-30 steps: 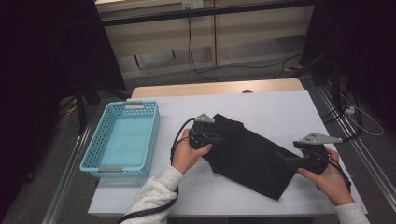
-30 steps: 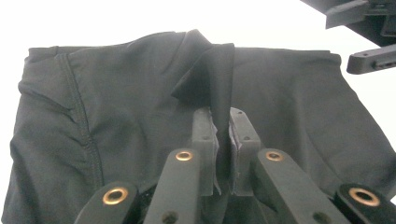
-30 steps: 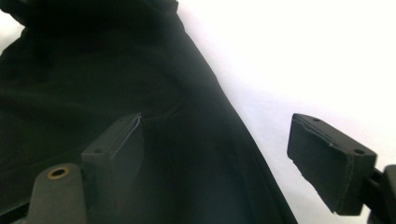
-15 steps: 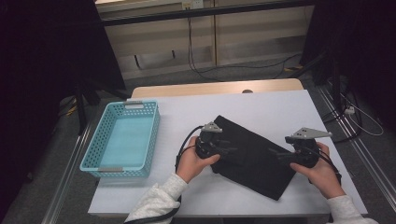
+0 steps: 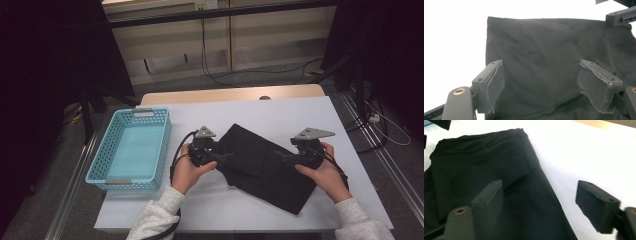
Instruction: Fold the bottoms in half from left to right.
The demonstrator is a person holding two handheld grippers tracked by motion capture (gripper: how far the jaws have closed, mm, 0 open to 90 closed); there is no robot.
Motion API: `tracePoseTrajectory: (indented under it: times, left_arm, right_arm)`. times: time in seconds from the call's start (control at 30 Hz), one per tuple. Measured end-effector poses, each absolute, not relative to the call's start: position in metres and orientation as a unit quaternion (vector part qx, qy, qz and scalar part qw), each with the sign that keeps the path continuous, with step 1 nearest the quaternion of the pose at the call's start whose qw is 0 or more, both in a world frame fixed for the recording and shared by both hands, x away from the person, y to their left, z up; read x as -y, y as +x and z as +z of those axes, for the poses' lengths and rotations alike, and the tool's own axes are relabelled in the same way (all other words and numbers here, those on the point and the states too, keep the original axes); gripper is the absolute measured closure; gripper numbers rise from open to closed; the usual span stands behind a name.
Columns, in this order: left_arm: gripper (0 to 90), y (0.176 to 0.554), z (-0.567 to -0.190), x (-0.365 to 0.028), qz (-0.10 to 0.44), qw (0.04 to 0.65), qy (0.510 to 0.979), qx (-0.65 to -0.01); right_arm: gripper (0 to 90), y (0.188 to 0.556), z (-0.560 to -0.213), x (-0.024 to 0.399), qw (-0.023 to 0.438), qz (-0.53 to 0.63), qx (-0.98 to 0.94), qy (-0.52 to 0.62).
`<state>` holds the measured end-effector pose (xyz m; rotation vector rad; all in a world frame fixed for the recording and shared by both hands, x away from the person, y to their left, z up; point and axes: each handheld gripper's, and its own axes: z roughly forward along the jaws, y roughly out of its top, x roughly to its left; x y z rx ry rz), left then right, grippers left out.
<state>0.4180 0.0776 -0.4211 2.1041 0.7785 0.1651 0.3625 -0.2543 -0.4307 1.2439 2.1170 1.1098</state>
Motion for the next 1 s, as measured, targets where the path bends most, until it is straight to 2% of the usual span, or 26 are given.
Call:
tracePoseTrajectory:
  times: [0.03, 0.07, 0.13, 0.17, 0.27, 0.3, 0.57, 0.67, 0.7, 0.73, 0.77, 1.0]
  left_arm:
    - [21.8, 0.417, -0.422, -0.08, 0.08, 0.428, 0.841, -0.32]
    - [21.6, 0.418, -0.422, -0.083, 0.073, 0.428, 0.843, -0.318]
    - [21.0, 0.417, -0.423, -0.088, 0.08, 0.425, 0.842, -0.323]
    - [20.5, 0.417, -0.423, -0.091, 0.085, 0.424, 0.841, -0.326]
    - [20.2, 0.416, -0.424, -0.098, 0.092, 0.421, 0.838, -0.336]
    - [20.2, 0.416, -0.425, -0.101, 0.092, 0.419, 0.836, -0.342]
    - [20.2, 0.413, -0.425, -0.114, 0.102, 0.422, 0.827, -0.358]
    - [20.2, 0.414, -0.426, -0.117, 0.104, 0.418, 0.829, -0.357]
    - [20.2, 0.414, -0.426, -0.117, 0.103, 0.418, 0.828, -0.359]
    - [20.2, 0.413, -0.427, -0.117, 0.106, 0.421, 0.825, -0.362]
    - [20.2, 0.413, -0.427, -0.117, 0.109, 0.42, 0.825, -0.361]
    - [20.2, 0.413, -0.426, -0.117, 0.111, 0.42, 0.826, -0.36]
  right_arm:
    - [27.3, 0.366, -0.431, 0.252, 0.22, 0.398, -0.77, 0.447]
    - [30.3, 0.369, -0.431, 0.249, 0.22, 0.397, -0.773, 0.443]
    - [39.3, 0.374, -0.431, 0.243, 0.22, 0.398, -0.776, 0.437]
    - [47.2, 0.38, -0.431, 0.236, 0.225, 0.393, -0.781, 0.43]
    - [50.7, 0.386, -0.431, 0.231, 0.219, 0.398, -0.781, 0.429]
    - [55.7, 0.393, -0.432, 0.225, 0.21, 0.4, -0.785, 0.424]
    - [60.3, 0.413, -0.443, 0.212, 0.199, 0.376, -0.802, 0.42]
    - [66.8, 0.419, -0.451, 0.207, 0.188, 0.363, -0.808, 0.424]
    - [69.9, 0.42, -0.454, 0.206, 0.19, 0.353, -0.813, 0.423]
    - [81.5, 0.421, -0.456, 0.206, 0.189, 0.348, -0.816, 0.421]
    - [85.8, 0.421, -0.452, 0.205, 0.179, 0.357, -0.819, 0.411]
    - [86.9, 0.426, -0.437, 0.21, 0.196, 0.377, -0.805, 0.414]
